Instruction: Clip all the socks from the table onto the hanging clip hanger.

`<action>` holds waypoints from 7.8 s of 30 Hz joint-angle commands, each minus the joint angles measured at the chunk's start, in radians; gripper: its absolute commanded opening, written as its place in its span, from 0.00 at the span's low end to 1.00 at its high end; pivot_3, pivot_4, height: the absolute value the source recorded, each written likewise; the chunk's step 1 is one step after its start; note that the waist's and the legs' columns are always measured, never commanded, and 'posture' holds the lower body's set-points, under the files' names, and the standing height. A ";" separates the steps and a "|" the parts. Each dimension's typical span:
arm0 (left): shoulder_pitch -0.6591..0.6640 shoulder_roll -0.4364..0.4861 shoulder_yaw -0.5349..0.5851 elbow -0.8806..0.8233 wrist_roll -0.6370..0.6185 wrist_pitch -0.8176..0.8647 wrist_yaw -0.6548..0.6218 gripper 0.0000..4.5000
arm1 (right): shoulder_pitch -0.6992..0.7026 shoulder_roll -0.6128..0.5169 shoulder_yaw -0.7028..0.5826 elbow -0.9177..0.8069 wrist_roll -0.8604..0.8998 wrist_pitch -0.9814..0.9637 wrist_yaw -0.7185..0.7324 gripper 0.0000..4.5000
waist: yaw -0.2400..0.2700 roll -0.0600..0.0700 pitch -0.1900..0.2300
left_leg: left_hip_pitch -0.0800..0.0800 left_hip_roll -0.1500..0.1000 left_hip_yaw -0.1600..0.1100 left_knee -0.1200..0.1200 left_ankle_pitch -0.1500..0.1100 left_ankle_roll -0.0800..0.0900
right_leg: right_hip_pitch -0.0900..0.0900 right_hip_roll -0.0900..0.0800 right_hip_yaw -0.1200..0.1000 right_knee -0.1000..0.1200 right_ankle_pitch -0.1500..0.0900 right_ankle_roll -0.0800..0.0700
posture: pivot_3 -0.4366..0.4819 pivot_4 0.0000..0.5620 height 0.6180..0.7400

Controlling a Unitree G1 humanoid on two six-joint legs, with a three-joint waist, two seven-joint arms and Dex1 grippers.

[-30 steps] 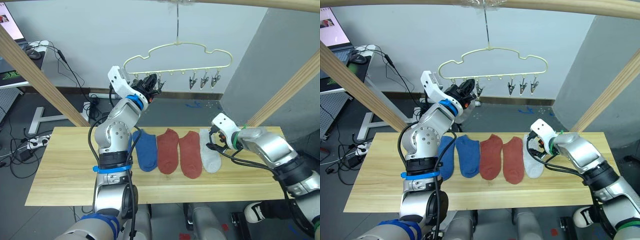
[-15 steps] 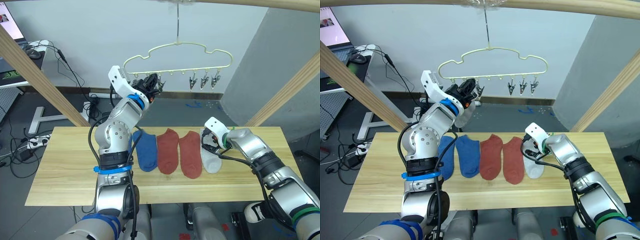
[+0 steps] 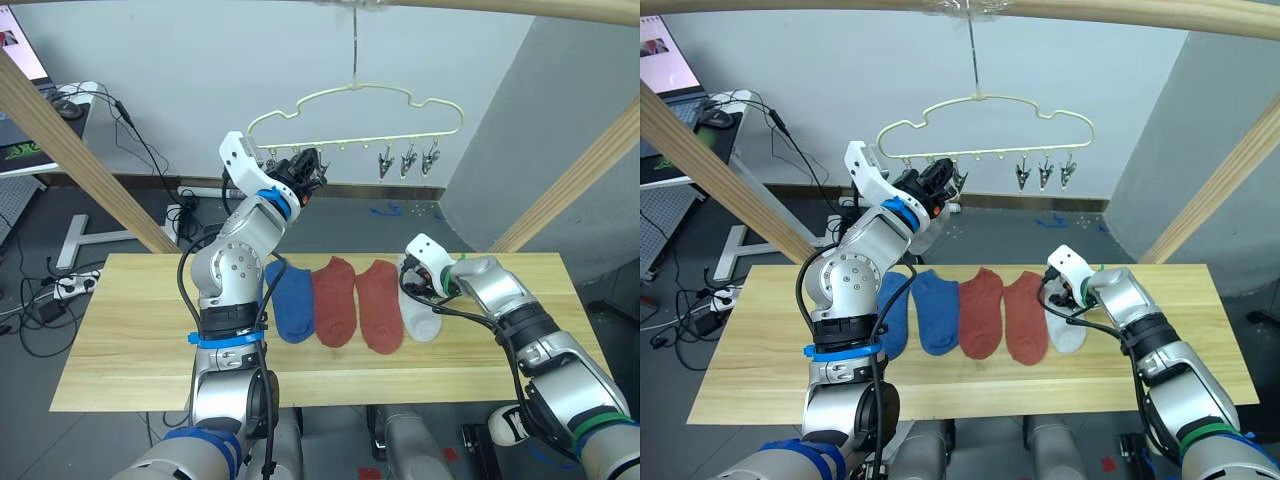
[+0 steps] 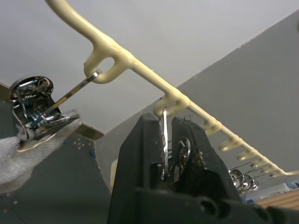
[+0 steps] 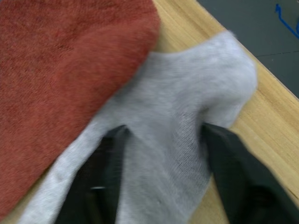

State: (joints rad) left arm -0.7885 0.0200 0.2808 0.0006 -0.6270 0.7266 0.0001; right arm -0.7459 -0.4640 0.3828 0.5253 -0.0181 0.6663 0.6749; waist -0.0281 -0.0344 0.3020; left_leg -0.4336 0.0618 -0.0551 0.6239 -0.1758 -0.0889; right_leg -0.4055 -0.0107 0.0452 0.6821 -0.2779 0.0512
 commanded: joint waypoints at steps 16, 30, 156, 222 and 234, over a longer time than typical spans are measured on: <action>-0.064 0.031 0.214 0.072 -0.351 0.224 0.069 0.07 | 0.176 -0.008 -0.336 -0.582 0.197 0.338 -0.005 0.02 | 0.001 0.000 0.000 | -0.002 -0.001 -0.001 -0.001 0.000 0.000 | -0.001 -0.001 -0.001 -0.001 0.000 0.000 | 0.49 0.45 1.00; -0.101 0.061 0.239 0.154 -0.433 0.223 0.135 0.07 | -0.004 0.280 -0.604 -0.840 0.485 0.710 -0.180 0.02 | -0.003 0.000 0.000 | -0.001 0.000 -0.001 -0.001 0.000 0.000 | -0.001 0.000 -0.001 -0.001 0.000 0.000 | 0.47 0.42 1.00; -0.032 0.157 0.089 0.116 -0.464 0.210 0.085 0.54 | -0.094 0.324 -0.619 -0.788 0.718 0.700 -0.379 0.01 | 0.000 0.001 -0.001 | -0.002 0.000 0.000 -0.011 0.000 0.000 | -0.006 -0.001 -0.002 -0.002 0.000 0.000 | 0.48 0.39 1.00; 0.362 0.320 -0.300 -0.281 0.205 -0.319 -0.429 0.54 | 0.175 -0.211 -0.884 -1.258 0.983 0.693 -0.274 0.81 | 0.025 0.001 -0.003 | -0.002 0.001 0.002 -0.012 0.000 0.000 | -0.007 -0.001 -0.001 -0.002 0.001 -0.001 | 0.52 0.36 1.00; 0.330 0.182 -0.322 -0.236 0.354 -0.362 -0.271 0.86 | 0.179 -0.332 -0.949 -1.181 1.204 0.662 -0.322 0.83 | 0.025 0.000 -0.004 | -0.002 0.000 0.002 -0.010 0.000 0.000 | -0.006 0.000 0.000 -0.001 0.001 -0.001 | 0.49 0.38 1.00</action>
State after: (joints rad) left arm -0.4452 0.2111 -0.0362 -0.2190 -0.3004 0.3832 -0.2994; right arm -0.5684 -0.7771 -0.5359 -0.6464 1.1497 1.3570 0.3639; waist -0.0030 -0.0340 0.2982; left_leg -0.4353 0.0620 -0.0533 0.6141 -0.1755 -0.0888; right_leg -0.4108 -0.0112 0.0449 0.6807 -0.2771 0.0497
